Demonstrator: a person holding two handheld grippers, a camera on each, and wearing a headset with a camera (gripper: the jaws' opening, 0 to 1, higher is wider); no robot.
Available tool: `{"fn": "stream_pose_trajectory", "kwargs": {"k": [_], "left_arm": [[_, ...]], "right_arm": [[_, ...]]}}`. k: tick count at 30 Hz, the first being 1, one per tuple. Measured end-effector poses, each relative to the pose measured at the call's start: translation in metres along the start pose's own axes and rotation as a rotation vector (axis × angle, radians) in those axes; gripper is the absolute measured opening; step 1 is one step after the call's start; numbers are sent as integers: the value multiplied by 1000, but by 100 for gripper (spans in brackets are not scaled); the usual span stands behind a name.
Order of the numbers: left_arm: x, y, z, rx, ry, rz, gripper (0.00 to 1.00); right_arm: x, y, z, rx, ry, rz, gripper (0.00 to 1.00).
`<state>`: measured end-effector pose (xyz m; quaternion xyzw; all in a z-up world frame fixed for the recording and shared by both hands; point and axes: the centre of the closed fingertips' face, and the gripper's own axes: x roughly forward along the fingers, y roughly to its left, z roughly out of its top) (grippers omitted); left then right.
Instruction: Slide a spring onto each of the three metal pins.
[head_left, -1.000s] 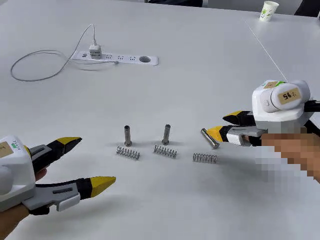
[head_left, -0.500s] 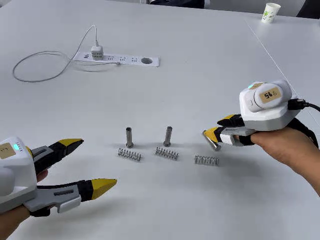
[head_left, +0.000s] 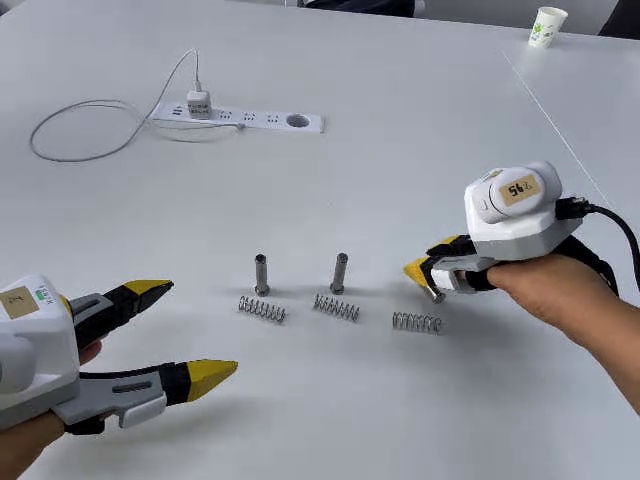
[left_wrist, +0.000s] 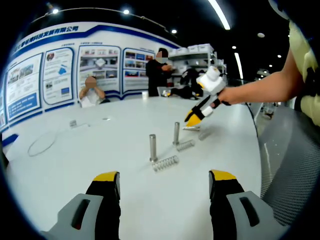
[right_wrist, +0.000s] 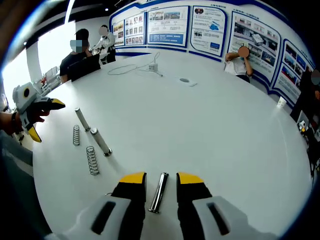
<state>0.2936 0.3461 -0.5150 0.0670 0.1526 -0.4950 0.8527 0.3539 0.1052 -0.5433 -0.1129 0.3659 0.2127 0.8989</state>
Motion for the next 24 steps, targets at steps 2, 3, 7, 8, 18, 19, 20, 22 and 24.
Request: {"fn": "stream_pose_trajectory", "kwargs": {"k": [2,3,7,8,18,19,20,22,24], "left_arm": [[0,0,-1,-1,1,2,74],[0,0,-1,-2,1,2,73],[0,1,-1,-7,0,5,73],[0,1,-1,-8,0,5,73],[1,1,-3,-13,-1,6,73],[1,1,-3,-13,0,5,73],[2,1,-3,-13,1,5,73],[2,1,-4,-13,3,4,73],[2,0,-4,-15,1,3,73]], "right_arm": [[2,0,-1,3,7,0,24],[2,0,-2,4,9,-3,24],[4,-1,-4,15,23,-10,20],[5,0,-4,15,23,-10,19],[7,-2,-7,37,41,-20,16],[8,-2,-7,40,44,-21,15],[8,-2,-7,42,45,-20,15],[8,-1,-8,48,48,-21,15],[9,-1,-8,53,50,-20,14]]}}
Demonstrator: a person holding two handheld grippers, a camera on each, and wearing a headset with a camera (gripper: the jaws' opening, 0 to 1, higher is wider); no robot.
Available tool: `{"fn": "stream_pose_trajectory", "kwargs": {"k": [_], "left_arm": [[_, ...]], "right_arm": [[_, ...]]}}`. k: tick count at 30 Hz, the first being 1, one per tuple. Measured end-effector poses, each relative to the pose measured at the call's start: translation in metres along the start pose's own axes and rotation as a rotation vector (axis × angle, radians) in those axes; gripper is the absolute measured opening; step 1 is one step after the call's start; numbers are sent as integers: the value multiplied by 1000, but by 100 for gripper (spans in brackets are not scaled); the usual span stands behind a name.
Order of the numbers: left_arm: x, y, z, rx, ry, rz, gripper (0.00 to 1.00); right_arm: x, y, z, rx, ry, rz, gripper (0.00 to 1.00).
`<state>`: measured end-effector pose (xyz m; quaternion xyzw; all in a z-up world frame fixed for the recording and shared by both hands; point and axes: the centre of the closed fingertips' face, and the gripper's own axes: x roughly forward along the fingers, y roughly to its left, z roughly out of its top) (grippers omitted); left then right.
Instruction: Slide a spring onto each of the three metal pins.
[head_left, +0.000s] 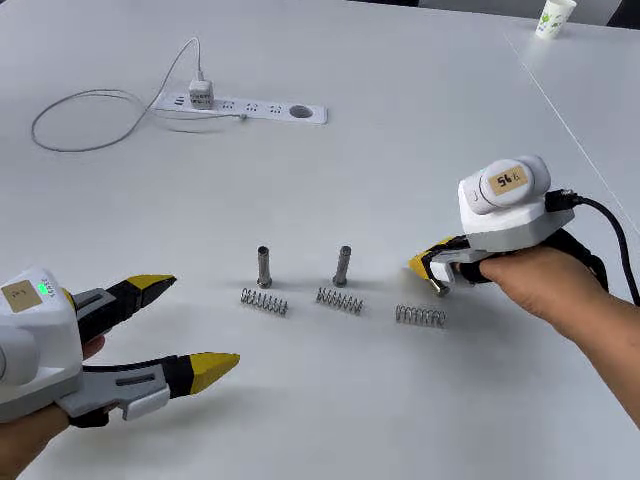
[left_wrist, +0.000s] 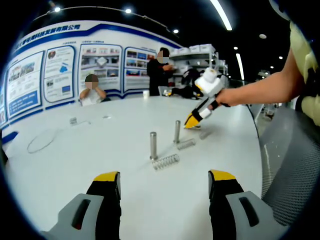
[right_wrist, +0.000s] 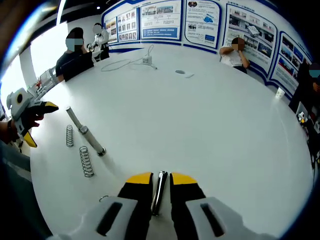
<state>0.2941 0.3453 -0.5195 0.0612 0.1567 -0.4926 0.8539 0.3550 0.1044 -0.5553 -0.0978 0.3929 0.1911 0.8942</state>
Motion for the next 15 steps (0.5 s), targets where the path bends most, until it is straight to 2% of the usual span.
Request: {"fn": "stream_pose_trajectory", "kwargs": {"k": [15], "left_arm": [[1,0,-1,-7,-1,0,73]], "right_arm": [[5,0,-2,27,16,1,12]]}}
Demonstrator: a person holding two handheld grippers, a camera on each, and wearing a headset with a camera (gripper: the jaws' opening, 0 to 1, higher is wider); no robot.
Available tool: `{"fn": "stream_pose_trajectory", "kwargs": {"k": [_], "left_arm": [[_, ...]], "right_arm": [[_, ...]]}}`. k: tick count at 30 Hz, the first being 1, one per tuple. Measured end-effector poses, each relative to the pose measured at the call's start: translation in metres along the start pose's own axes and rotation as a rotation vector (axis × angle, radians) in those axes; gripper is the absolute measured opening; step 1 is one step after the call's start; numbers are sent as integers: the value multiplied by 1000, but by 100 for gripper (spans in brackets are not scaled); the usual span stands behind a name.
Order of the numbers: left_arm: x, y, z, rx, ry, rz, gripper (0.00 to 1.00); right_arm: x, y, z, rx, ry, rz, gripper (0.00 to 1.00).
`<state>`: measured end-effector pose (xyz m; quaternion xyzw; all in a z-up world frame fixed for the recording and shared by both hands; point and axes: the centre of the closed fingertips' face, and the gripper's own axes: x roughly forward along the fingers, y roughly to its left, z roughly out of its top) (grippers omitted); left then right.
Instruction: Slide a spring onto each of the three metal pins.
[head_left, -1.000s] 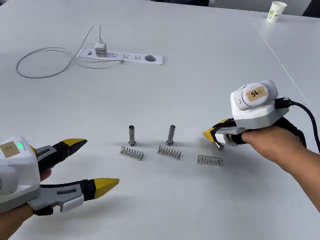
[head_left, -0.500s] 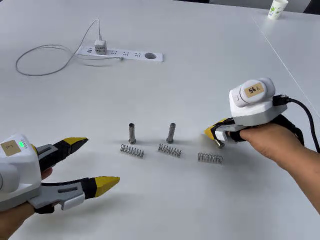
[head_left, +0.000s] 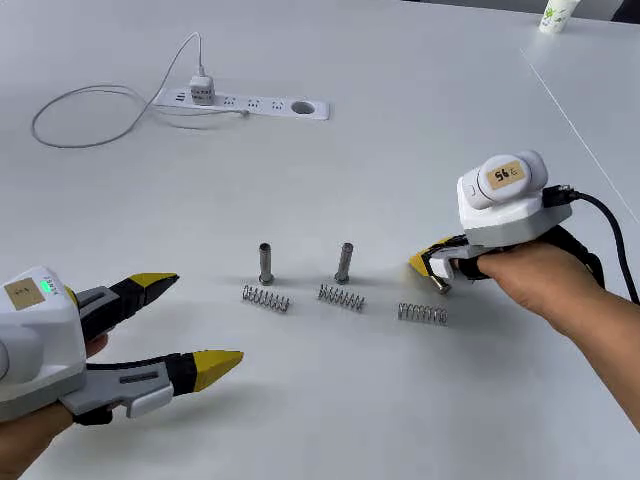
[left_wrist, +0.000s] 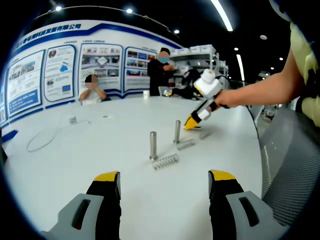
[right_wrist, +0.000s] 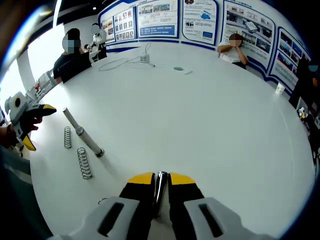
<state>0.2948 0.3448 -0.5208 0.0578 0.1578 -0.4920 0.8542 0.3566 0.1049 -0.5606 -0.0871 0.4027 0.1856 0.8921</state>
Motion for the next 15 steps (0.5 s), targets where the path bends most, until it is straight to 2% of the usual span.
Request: {"fn": "stream_pose_trajectory", "kwargs": {"k": [15], "left_arm": [[0,0,0,-8,-1,-2,73]], "right_arm": [[2,0,-2,0,9,1,10]]}}
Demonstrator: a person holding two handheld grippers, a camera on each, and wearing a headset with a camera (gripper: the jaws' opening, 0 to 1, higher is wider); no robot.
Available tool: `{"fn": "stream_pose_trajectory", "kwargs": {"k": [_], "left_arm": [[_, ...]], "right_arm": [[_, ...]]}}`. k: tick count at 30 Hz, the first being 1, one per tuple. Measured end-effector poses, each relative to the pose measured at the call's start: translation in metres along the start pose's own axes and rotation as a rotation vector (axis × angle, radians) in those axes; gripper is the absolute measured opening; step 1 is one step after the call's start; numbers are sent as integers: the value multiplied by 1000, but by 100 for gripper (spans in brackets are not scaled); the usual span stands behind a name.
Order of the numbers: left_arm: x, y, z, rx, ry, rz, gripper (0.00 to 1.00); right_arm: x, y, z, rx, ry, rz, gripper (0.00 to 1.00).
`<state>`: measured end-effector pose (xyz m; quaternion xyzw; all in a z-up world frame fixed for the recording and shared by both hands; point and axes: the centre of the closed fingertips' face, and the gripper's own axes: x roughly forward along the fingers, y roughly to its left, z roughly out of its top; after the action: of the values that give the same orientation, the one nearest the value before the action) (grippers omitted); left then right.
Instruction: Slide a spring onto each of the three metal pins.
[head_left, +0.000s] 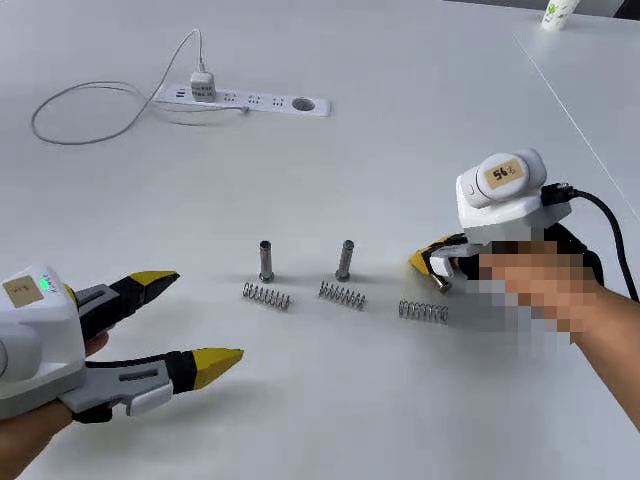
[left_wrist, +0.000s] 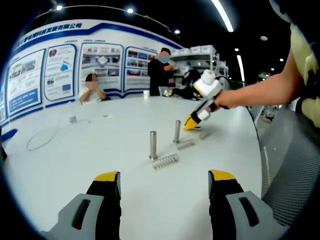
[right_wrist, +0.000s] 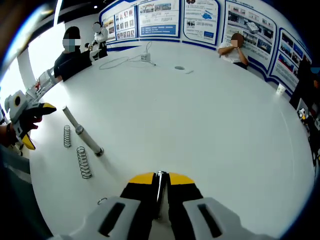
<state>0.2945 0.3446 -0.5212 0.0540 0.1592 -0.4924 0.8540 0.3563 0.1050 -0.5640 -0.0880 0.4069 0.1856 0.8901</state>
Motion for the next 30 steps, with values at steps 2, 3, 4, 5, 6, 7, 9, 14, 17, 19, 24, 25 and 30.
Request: {"fn": "stream_pose_trajectory", "kwargs": {"k": [2,3,4,5,6,7,9,14,17,19,24,25,30], "left_arm": [[0,0,0,1,1,-1,73],[0,0,0,2,1,-2,73],[0,0,0,2,2,-3,73],[0,0,0,3,3,-3,73],[0,0,0,4,3,-3,73],[0,0,1,4,2,-3,73],[0,0,1,5,1,-3,73],[-1,1,3,10,0,-2,72],[-2,0,4,9,-3,-2,72],[-3,0,4,9,-4,-2,72],[-4,-1,5,15,-4,-1,72],[-4,-1,6,16,-5,-1,72],[-5,-3,8,19,-10,-2,72]], "right_arm": [[0,-1,0,6,0,-3,9],[1,-1,0,7,1,-3,9],[1,-1,0,8,2,-4,9],[1,-1,0,10,3,-4,9],[1,-1,0,12,3,-4,9],[1,-1,1,15,4,-3,9],[1,-1,1,15,6,-5,9],[0,1,3,-4,-3,-9,9],[-5,1,8,-5,-22,-14,9],[-8,1,10,-3,-32,-17,9],[-15,1,14,0,-51,-16,9],[-16,2,14,0,-56,-18,9],[-23,4,17,-2,-72,-19,9]]}}
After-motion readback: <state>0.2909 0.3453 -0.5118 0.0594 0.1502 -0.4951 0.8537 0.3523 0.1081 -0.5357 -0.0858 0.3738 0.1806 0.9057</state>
